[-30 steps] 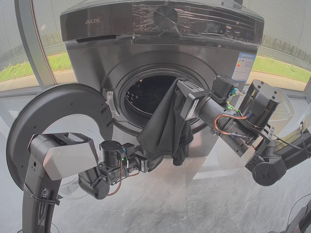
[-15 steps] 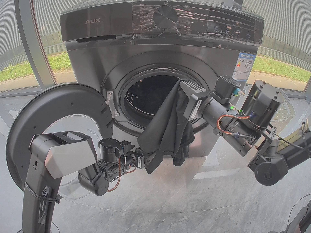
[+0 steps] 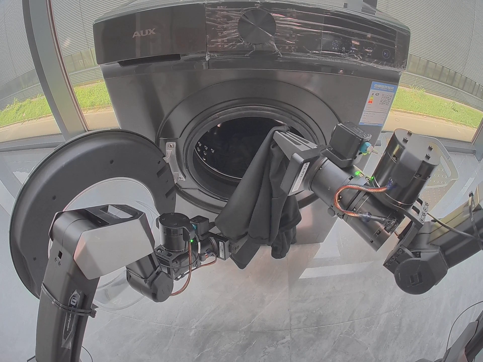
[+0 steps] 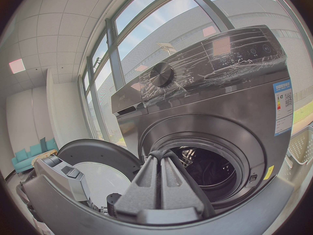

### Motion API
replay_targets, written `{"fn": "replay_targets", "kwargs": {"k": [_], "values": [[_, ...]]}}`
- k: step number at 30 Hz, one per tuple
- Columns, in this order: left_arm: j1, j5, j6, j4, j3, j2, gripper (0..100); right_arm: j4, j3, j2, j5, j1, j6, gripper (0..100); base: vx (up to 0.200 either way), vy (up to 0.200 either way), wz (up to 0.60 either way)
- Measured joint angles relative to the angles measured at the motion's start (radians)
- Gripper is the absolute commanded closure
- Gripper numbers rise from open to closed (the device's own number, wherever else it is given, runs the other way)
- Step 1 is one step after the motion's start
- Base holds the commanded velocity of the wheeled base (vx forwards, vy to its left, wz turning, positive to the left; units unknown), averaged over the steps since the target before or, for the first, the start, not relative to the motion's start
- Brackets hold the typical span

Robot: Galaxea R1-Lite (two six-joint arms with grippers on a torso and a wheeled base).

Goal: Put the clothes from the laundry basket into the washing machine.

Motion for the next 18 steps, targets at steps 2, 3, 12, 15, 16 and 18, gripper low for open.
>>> {"fn": "replay_targets", "kwargs": {"k": [2,3,12,15,16,18], "values": [[0.000,-0.006,-0.001,0.000,-0.016,0.006,0,0.000,0.002,0.001,0.000,0.005,0.001,100,0.000,0.000,0.00],[0.000,-0.006,-0.001,-0.001,-0.020,0.007,0,0.000,0.003,0.001,0.000,0.005,0.001,100,0.000,0.000,0.00],[0.002,-0.007,-0.006,-0.063,-0.033,0.007,100,0.000,0.014,0.001,-0.001,-0.007,0.000,100,0.000,0.000,0.00],[-0.001,-0.007,-0.008,-0.087,-0.008,-0.016,100,0.004,0.016,0.002,-0.003,-0.026,-0.001,100,0.000,0.000,0.00],[-0.003,-0.007,-0.008,-0.093,0.004,-0.026,100,0.004,0.017,0.002,-0.003,-0.032,-0.001,100,0.000,0.000,0.00],[-0.007,-0.008,-0.008,-0.109,0.038,-0.057,100,0.004,0.021,0.003,-0.003,-0.048,-0.001,100,0.000,0.000,0.00]]}}
